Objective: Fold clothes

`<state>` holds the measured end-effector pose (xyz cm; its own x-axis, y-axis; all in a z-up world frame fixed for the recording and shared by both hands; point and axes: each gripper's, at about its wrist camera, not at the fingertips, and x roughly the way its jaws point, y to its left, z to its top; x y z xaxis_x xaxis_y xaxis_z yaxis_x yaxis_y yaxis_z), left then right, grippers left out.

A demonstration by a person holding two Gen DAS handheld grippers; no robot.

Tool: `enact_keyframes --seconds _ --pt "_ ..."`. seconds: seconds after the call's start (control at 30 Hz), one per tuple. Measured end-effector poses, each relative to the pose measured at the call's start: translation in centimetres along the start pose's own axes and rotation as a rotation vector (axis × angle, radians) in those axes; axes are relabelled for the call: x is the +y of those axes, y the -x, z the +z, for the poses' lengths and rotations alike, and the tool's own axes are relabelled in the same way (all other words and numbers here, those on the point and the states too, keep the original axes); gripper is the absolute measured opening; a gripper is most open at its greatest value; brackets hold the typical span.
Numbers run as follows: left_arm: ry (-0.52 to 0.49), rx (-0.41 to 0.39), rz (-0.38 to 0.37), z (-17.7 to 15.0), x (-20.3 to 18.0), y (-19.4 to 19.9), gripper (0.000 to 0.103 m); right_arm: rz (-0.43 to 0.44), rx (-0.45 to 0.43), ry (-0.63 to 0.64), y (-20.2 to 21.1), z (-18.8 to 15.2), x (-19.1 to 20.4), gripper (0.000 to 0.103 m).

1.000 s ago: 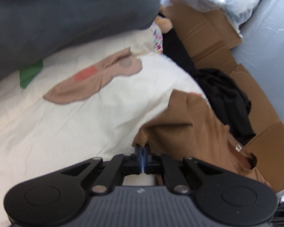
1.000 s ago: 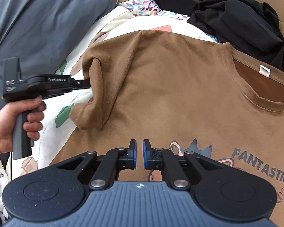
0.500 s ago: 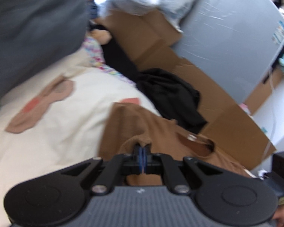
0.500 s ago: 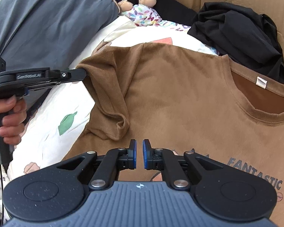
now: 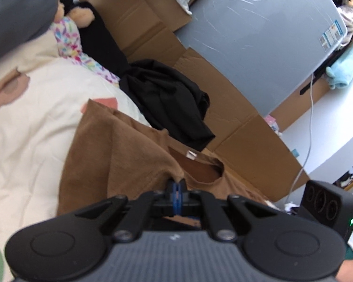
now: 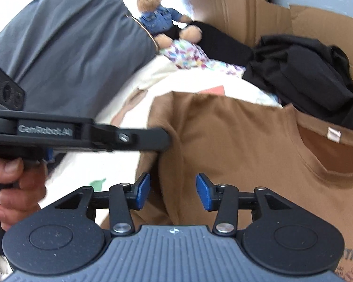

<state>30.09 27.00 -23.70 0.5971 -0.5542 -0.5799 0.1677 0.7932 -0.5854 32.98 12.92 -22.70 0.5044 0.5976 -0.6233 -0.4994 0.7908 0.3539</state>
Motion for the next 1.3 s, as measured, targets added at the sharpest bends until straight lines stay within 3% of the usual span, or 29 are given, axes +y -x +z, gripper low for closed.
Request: enact_keyframes --seconds 0.3,0.37,0.43,0.47,0.53,0.73,0.97,1.03,1.1,1.3 --pt "-0.008 0.028 -0.053 0.2 -1.0 -0.4 0.002 -0.025 -0.05 -0.02 -0.6 0.7 -0.3 0.054" --pt "-0.003 0.034 -0.053 0.3 -1.1 -0.5 0.002 -0.018 -0.063 -0.027 -0.6 0.8 -0.7 0.048" --pt "-0.005 0.046 -0.047 0.6 -1.2 -0.5 0.003 -0.009 -0.06 -0.029 -0.6 0.8 -0.9 0.021" --pt "-0.01 0.05 -0.037 0.9 -1.3 -0.4 0.005 -0.012 -0.059 -0.025 -0.6 0.8 -1.0 0.019" --pt "-0.04 0.036 -0.006 1.5 -1.6 0.1 0.01 -0.015 -0.062 -0.028 -0.5 0.9 -1.2 0.013" --pt "-0.063 -0.032 0.139 4.1 -0.6 0.2 0.017 -0.013 -0.052 -0.048 -0.4 1.2 -2.2 0.012" --pt "-0.106 0.004 0.326 6.9 1.3 -3.0 0.029 -0.02 -0.018 -0.077 -1.0 0.1 -3.3 0.012" --pt "-0.124 0.016 0.357 7.2 1.7 -3.8 0.042 -0.02 -0.004 -0.086 -1.4 -0.2 -3.7 0.013" --pt "-0.166 0.052 0.415 7.6 2.3 -5.4 0.043 -0.021 0.01 -0.096 -1.8 -0.5 -4.2 0.014" --pt "-0.17 0.066 0.4 9.2 3.3 -7.3 0.044 -0.012 0.033 -0.133 -2.8 -0.9 -5.4 0.014"
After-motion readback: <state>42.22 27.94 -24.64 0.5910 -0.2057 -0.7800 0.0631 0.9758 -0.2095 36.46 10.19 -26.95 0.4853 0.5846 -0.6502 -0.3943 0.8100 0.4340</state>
